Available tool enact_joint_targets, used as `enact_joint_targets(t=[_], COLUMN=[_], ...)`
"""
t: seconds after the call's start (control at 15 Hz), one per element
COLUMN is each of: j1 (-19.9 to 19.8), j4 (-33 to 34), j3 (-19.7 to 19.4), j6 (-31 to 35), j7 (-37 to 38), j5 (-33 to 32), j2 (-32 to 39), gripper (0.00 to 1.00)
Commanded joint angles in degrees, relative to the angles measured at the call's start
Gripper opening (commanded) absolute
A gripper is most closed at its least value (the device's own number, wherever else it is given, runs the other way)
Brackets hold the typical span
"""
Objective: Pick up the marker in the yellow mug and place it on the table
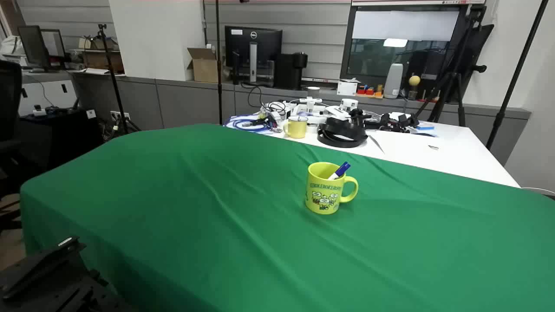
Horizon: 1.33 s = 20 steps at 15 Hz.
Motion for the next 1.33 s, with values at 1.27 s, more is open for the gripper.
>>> enact_joint_targets(t=[1.27], j1=[-8.57], j4=[0.44], j3=[-4.61], j6=[9.26], j7=[8.93], j5=[-5.68], j2=[12.91], gripper=[1.0])
